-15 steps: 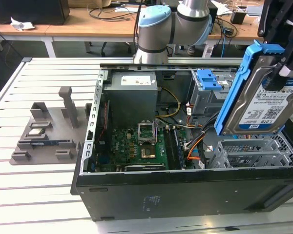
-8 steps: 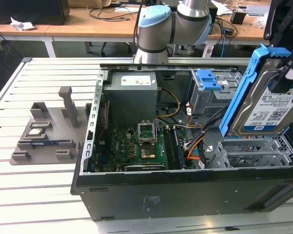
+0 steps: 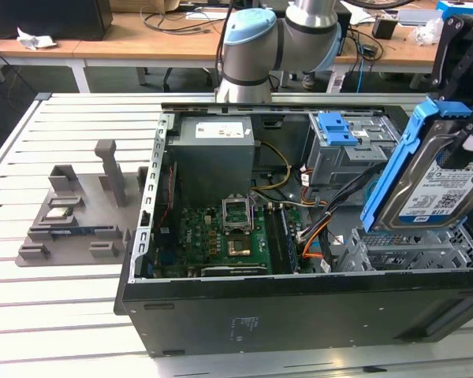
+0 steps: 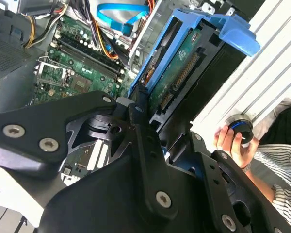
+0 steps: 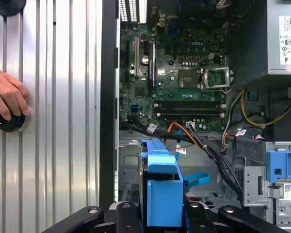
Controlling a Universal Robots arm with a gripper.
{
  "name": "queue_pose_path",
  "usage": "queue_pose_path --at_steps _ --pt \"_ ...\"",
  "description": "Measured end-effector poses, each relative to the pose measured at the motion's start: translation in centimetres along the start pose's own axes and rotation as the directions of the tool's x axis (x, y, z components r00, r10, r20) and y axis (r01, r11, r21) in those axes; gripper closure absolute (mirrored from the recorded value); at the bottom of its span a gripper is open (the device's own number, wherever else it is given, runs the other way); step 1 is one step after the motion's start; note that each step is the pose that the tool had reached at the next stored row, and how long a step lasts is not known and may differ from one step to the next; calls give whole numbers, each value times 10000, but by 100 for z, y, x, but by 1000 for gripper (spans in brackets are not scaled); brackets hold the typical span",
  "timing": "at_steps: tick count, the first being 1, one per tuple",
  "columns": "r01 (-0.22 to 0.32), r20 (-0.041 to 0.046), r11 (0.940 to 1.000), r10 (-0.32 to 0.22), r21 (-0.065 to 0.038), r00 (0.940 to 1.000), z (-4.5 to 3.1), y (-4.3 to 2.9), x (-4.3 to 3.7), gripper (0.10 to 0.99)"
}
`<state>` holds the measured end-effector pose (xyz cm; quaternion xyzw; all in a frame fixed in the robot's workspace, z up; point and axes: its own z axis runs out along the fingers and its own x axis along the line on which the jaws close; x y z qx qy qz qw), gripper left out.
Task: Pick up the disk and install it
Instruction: 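Pick up the disk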
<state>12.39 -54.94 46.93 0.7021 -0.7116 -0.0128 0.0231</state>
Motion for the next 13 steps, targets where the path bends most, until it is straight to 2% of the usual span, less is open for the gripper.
queue_pose_path --at_steps 3,6,13 --pt "1 2 10000 -1 -39 10000 66 -86 -32 718" --pt "1 2 10000 -1 -51 10000 102 -122 -57 718" --pt "0 1 10000 0 -51 10000 103 -128 -57 718"
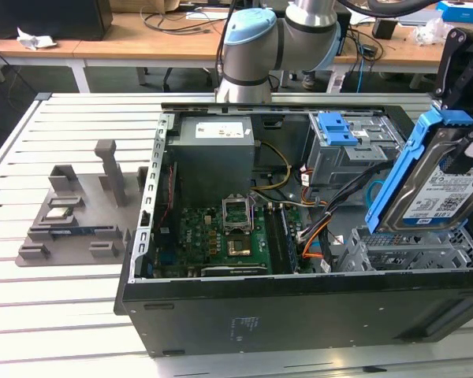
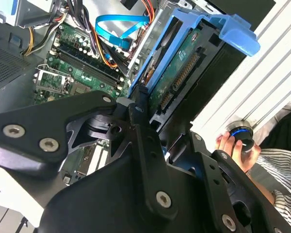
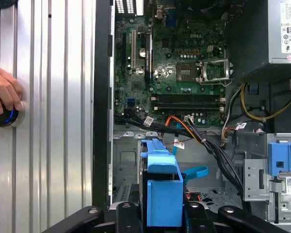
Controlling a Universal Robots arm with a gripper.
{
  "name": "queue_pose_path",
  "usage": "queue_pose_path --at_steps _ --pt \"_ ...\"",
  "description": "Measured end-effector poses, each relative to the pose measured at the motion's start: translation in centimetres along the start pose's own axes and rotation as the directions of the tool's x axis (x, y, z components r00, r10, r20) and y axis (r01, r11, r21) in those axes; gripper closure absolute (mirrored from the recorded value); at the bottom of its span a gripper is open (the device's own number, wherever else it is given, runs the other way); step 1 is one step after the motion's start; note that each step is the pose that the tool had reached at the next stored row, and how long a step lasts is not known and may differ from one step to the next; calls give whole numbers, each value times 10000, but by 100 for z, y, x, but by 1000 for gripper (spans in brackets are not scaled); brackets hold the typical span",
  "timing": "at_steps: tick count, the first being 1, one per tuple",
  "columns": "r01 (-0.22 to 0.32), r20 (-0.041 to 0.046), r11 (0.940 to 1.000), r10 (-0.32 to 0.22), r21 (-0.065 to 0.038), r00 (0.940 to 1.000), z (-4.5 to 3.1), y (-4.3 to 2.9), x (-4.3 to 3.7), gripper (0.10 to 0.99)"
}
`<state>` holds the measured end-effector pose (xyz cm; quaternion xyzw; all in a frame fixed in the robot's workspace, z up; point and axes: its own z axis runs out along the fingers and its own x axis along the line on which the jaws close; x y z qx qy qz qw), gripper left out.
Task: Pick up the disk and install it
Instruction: 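Pick up the disk, then insert the disk into the insertion slot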
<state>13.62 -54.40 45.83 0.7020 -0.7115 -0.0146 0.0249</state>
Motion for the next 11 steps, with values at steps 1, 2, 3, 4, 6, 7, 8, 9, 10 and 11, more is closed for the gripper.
queue_pose_path --at_steps 1,2,3,4,6,7,8,9,10,11 --pt "0 0 10000 0 0 10000 0 0 0 718" --pt "0 0 10000 0 0 10000 0 0 0 718" --pt "1 0 10000 -1 0 10000 0 0 0 718" --pt "0 0 10000 0 0 10000 0 0 0 718" --pt "0 0 10000 0 0 10000 0 -1 0 718" --pt "0 0 10000 0 0 10000 0 -1 0 718" --pt "10 171 10000 -10 -3 9999 12 -2 -1 718" --pt "12 196 10000 -12 -3 9998 36 -3 -1 718" --pt "10 195 10000 -10 -11 9998 97 -7 -2 718" --pt "-4 83 10000 4 -11 10000 126 -9 -2 718"
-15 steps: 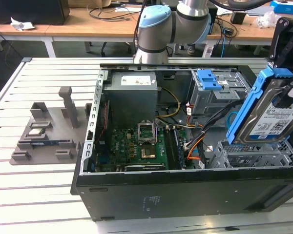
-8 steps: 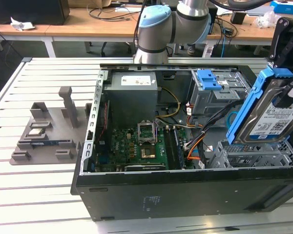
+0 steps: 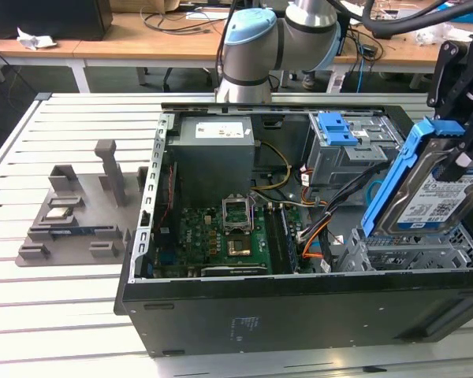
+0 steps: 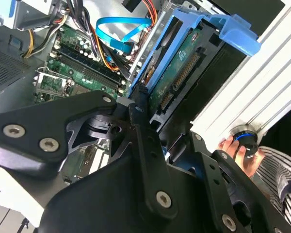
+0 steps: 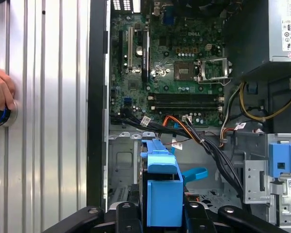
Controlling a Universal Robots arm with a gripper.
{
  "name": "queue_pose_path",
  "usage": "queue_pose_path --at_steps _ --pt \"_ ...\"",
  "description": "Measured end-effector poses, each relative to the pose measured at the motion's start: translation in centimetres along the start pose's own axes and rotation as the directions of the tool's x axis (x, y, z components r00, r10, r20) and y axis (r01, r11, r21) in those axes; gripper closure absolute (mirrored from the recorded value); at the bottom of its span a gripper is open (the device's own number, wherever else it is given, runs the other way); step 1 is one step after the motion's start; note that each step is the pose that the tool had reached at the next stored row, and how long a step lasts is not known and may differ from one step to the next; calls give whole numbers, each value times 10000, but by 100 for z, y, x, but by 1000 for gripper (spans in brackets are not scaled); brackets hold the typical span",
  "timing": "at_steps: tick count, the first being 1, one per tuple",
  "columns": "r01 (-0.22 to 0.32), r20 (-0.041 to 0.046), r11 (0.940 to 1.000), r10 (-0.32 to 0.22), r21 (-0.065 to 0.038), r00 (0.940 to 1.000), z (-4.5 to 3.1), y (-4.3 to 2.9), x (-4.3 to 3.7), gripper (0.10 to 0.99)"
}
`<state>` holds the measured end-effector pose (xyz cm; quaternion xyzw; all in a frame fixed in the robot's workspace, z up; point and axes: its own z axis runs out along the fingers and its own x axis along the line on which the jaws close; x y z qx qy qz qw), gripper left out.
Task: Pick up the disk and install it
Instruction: 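Insert the disk into the insertion slot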
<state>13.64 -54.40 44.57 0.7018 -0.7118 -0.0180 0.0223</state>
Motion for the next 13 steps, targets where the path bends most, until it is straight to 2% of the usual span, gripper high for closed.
queue_pose_path --at_steps 1,8,13 --pt "-13 -21 10000 13 0 10000 12 -3 0 718" --pt "-19 -21 10000 19 -8 10000 88 -9 -1 718" --pt "-19 -20 10000 19 -10 10000 181 -14 -2 718"
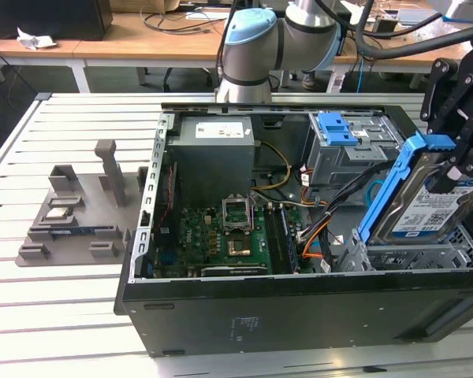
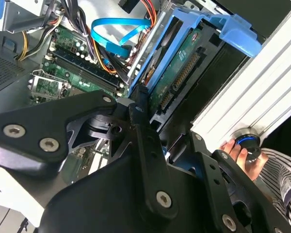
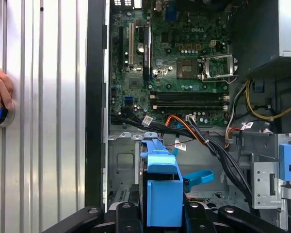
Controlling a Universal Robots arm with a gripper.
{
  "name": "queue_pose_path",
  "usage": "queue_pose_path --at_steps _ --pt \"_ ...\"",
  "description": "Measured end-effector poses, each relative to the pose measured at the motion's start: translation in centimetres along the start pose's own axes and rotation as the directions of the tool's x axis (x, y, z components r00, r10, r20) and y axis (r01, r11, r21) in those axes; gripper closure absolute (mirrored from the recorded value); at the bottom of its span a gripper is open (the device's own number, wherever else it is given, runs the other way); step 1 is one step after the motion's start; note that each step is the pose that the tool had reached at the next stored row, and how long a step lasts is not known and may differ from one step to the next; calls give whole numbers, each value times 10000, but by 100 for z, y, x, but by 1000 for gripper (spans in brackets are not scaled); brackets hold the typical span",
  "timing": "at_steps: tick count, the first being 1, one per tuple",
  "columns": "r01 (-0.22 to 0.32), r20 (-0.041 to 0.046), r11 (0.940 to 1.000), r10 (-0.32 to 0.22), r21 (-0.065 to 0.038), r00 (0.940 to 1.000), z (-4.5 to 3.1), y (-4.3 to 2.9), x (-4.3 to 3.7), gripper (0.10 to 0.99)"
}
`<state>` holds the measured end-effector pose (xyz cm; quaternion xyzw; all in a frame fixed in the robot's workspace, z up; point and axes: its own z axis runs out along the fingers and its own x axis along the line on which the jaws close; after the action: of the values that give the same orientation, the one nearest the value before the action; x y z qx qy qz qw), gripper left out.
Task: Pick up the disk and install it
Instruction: 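Insert the disk into the insertion slot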
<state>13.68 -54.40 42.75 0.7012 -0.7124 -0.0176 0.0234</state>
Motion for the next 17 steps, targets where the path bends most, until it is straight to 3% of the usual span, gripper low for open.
queue_pose_path --at_steps 17 --pt "0 -1 10000 0 -1 10000 313 -18 -3 718"
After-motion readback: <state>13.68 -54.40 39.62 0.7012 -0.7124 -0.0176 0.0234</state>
